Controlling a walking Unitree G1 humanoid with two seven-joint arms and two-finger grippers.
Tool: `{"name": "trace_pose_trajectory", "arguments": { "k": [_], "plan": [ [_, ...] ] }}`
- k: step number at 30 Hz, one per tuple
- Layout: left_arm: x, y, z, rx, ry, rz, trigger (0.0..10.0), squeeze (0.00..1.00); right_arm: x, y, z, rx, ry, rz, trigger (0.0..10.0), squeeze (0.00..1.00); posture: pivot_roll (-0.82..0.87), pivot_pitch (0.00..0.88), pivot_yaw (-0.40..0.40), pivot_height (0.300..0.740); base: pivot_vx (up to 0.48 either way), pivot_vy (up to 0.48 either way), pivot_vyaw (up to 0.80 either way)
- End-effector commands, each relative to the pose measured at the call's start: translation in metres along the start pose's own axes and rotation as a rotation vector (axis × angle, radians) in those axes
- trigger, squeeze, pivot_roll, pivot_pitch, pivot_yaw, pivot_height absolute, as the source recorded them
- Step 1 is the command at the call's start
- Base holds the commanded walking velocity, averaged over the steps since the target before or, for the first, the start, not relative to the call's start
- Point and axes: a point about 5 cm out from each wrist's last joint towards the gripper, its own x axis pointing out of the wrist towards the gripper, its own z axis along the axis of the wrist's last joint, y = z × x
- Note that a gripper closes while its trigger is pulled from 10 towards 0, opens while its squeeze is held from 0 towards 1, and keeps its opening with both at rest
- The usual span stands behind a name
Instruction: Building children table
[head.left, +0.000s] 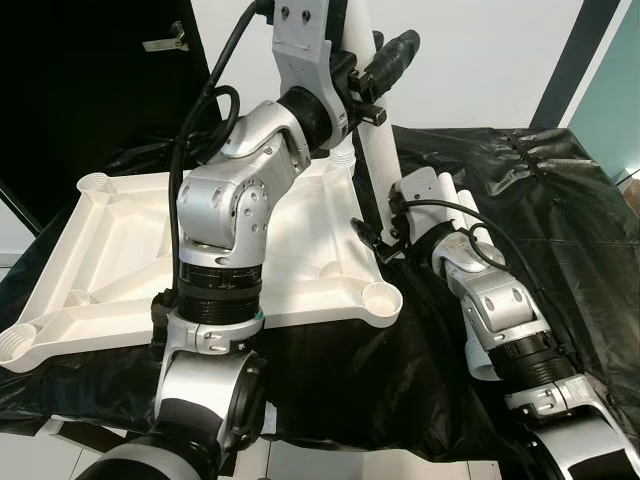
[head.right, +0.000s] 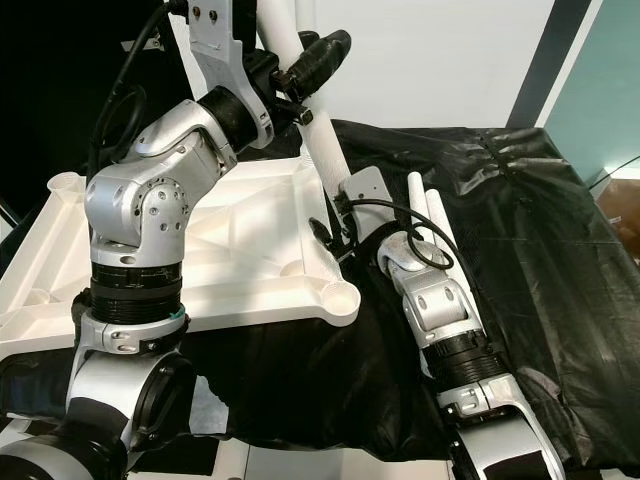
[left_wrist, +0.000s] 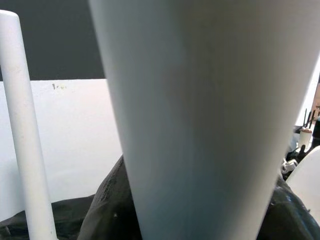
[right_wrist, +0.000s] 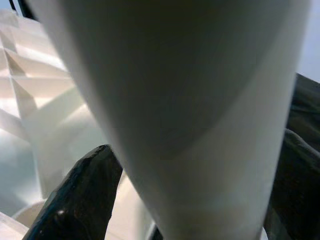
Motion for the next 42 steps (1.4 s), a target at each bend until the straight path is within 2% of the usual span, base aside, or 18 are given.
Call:
{"name": "trace_pose_trajectory", "arguments": {
  "k": [1, 3, 5, 6, 8, 9, 10, 11, 18, 25, 26, 27, 31, 32, 33, 39, 42],
  "plan": [
    [0.0, -0.003, 0.005, 0.017, -0.029, 0.003, 10.0, 0.0, 0.003, 0.002, 0.001, -0.029, -0.004, 0.023, 10.0, 0.0, -0.07, 0.0, 0.032, 0.74, 0.0, 0.0, 0.0],
    [0.001, -0.001, 0.004, 0.019, -0.027, 0.001, 10.0, 0.0, 0.004, 0.002, -0.001, -0.034, 0.005, 0.029, 8.9, 0.0, -0.07, 0.0, 0.031, 0.74, 0.0, 0.0, 0.0],
    [0.001, 0.0, 0.004, 0.021, -0.027, 0.0, 10.0, 0.0, 0.004, 0.002, 0.0, -0.036, 0.003, 0.029, 8.9, 0.0, -0.07, 0.0, 0.031, 0.74, 0.0, 0.0, 0.0],
    [0.001, 0.0, 0.004, 0.017, -0.029, -0.001, 10.0, 0.0, 0.004, 0.002, -0.001, -0.041, 0.002, 0.029, 4.7, 0.0, -0.07, 0.0, 0.032, 0.74, 0.0, 0.0, 0.0],
    [0.002, 0.0, 0.004, 0.013, -0.031, -0.001, 10.0, 0.0, 0.004, 0.002, -0.001, -0.045, 0.001, 0.029, 4.7, 0.0, -0.07, 0.0, 0.032, 0.74, 0.0, 0.0, 0.0],
    [0.002, 0.0, 0.004, 0.015, -0.031, -0.003, 10.0, 0.0, 0.004, 0.002, -0.001, -0.049, 0.0, 0.034, 4.2, 0.0, -0.07, 0.0, 0.033, 0.74, 0.0, 0.0, 0.0],
    [0.002, 0.0, 0.004, 0.013, -0.03, -0.006, 10.0, 0.0, 0.004, 0.002, -0.001, -0.051, -0.001, 0.036, 1.1, 0.0, -0.07, 0.0, 0.034, 0.74, 0.0, 0.0, 0.0],
    [0.003, 0.0, 0.004, 0.016, -0.029, -0.009, 10.0, 0.0, 0.004, 0.002, -0.001, -0.053, -0.003, 0.035, 0.0, 0.0, -0.07, 0.0, 0.035, 0.74, 0.0, 0.0, 0.0],
    [0.004, -0.002, 0.002, 0.015, -0.024, -0.016, 10.0, 0.0, 0.003, 0.002, 0.0, -0.077, -0.019, 0.044, 0.0, 0.0, -0.07, 0.0, 0.041, 0.74, 0.0, 0.0, 0.0],
    [0.004, 0.002, 0.001, 0.009, -0.021, -0.006, 10.0, 0.0, 0.0, 0.004, -0.001, -0.023, -0.022, 0.025, 0.0, 0.0, -0.07, 0.0, 0.042, 0.74, 0.0, 0.0, 0.0],
    [0.002, 0.002, 0.002, 0.002, -0.03, -0.015, 10.0, 1.0, -0.001, 0.004, 0.0, 0.003, -0.021, 0.011, 10.0, 0.0, -0.07, 0.0, 0.041, 0.74, 0.0, 0.0, 0.0],
    [0.001, 0.003, 0.002, 0.01, -0.034, -0.009, 10.0, 1.0, -0.003, 0.004, 0.0, 0.04, -0.021, -0.008, 10.0, 0.0, -0.07, 0.0, 0.039, 0.74, 0.0, 0.0, 0.0],
    [-0.003, 0.002, 0.003, 0.028, -0.038, -0.004, 10.0, 1.0, -0.005, 0.004, -0.001, 0.085, -0.021, -0.035, 10.0, 0.0, -0.07, 0.0, 0.04, 0.74, 0.0, 0.0, 0.0],
    [-0.005, 0.001, 0.002, 0.033, -0.039, -0.002, 10.0, 0.92, -0.006, 0.003, -0.002, 0.107, -0.018, -0.051, 10.0, 0.0, -0.07, 0.0, 0.04, 0.74, 0.0, 0.0, 0.0],
    [-0.01, -0.001, -0.001, 0.037, -0.024, -0.007, 10.0, 0.0, -0.008, 0.001, -0.005, 0.14, -0.013, -0.088, 10.0, 0.0, -0.07, 0.0, 0.04, 0.74, 0.0, 0.0, 0.0],
    [-0.015, -0.003, -0.007, 0.042, -0.005, -0.009, 10.0, 0.0, -0.01, -0.004, -0.011, 0.173, -0.002, -0.135, 10.0, 0.0, -0.07, 0.0, 0.04, 0.74, 0.0, 0.0, 0.0],
    [-0.023, -0.003, -0.016, 0.049, 0.021, -0.013, 10.0, 0.0, -0.013, -0.011, -0.014, 0.241, -0.012, -0.199, 10.0, 0.0, -0.06, 0.0, 0.034, 0.74, 0.0, 0.0, 0.0]
  ]
}}
